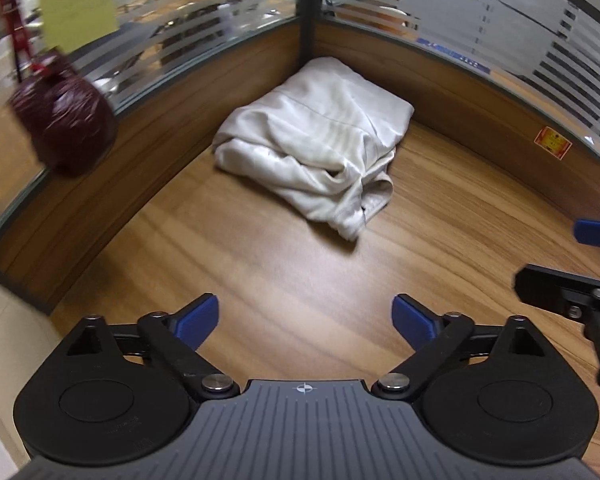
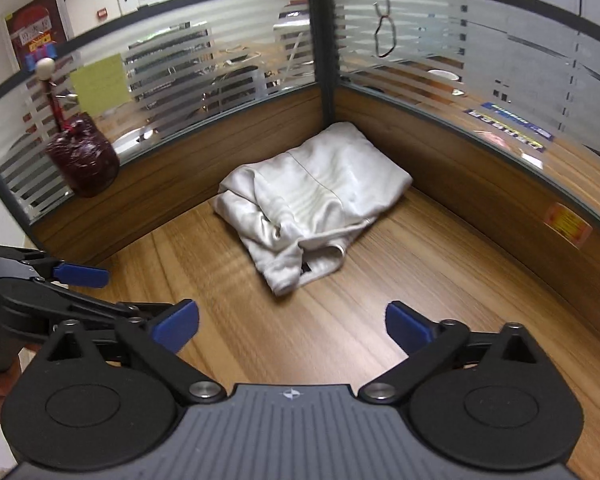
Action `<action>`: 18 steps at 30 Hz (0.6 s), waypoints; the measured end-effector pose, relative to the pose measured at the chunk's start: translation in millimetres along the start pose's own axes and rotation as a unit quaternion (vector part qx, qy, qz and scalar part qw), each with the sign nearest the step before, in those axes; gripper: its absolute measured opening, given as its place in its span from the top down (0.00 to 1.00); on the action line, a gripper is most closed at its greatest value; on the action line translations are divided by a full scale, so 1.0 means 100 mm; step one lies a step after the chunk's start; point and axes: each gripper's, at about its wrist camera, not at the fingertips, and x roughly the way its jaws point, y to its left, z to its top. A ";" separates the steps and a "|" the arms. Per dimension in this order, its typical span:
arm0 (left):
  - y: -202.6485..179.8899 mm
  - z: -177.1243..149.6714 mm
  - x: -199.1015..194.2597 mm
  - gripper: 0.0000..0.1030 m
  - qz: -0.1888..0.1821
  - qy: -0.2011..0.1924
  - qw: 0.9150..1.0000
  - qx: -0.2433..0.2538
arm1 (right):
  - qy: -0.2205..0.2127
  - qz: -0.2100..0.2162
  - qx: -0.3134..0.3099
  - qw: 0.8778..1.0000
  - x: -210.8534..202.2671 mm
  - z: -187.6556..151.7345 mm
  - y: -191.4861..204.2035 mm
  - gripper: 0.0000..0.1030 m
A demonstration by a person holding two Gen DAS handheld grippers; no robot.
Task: Fold clothes
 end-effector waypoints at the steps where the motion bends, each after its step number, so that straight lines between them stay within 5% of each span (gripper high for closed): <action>1: -0.03 -0.06 -0.04 0.03 0.000 0.001 1.000 -0.002 | 0.001 0.000 0.002 1.000 -0.06 -0.05 -0.01 0.01; 11: -0.54 -0.61 -0.48 0.02 0.035 -0.014 0.999 0.034 | -0.006 -0.006 0.010 1.000 -0.58 -0.58 -0.10 0.01; 18: -0.82 -0.88 -0.69 0.02 0.015 -0.015 0.999 0.048 | -0.008 -0.012 0.013 1.000 -0.91 -0.94 -0.17 0.01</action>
